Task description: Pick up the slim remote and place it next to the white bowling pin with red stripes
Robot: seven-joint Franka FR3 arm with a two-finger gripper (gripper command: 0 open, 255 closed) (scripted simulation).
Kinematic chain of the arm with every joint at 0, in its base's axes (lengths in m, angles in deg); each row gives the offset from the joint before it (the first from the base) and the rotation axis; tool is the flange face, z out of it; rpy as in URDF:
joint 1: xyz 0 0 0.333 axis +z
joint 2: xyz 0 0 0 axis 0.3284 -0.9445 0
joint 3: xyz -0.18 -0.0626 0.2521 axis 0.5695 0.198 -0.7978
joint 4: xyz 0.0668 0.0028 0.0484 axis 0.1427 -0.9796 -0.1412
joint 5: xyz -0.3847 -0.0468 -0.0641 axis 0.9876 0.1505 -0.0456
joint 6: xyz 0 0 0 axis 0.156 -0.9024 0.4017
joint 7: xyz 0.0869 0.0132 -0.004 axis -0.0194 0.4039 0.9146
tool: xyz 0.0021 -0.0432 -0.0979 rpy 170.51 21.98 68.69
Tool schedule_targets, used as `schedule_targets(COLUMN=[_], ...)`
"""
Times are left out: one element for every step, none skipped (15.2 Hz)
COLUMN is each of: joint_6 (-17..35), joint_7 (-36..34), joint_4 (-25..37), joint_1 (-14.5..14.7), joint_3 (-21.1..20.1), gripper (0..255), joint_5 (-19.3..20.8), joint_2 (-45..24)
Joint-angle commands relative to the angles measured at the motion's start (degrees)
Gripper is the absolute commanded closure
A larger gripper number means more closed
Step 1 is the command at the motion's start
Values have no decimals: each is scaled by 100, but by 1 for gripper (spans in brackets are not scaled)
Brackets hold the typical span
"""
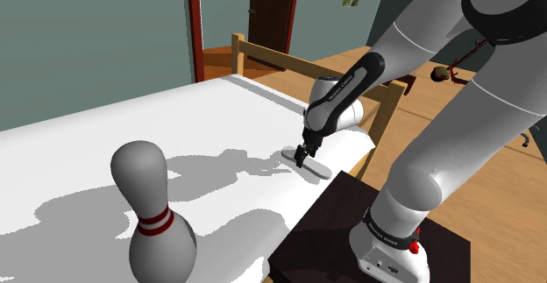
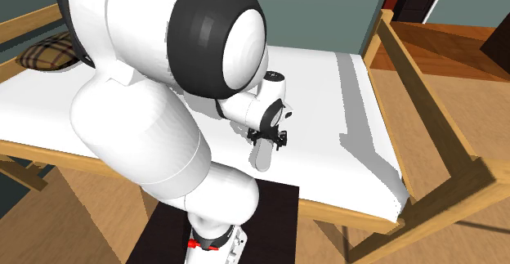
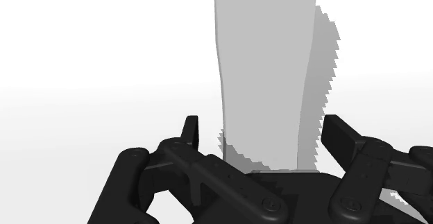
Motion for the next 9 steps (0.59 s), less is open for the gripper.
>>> schedule_targets(joint_6=[0, 0, 0, 0, 0, 0, 0, 1, 1], joint_7=[0, 0, 0, 0, 0, 0, 0, 0, 0], joint_4=[0, 0, 0, 0, 0, 0, 0, 0, 0], joint_1=[0, 0, 0, 0, 0, 0, 0, 0, 0], joint_3=[0, 0, 0, 0, 0, 0, 0, 0, 0], gripper=[0, 255, 255, 255, 255, 255, 255, 255, 255], joint_5=[0, 0, 0, 0, 0, 0, 0, 0, 0], joint_2=[0, 0, 0, 0, 0, 0, 0, 0, 0])
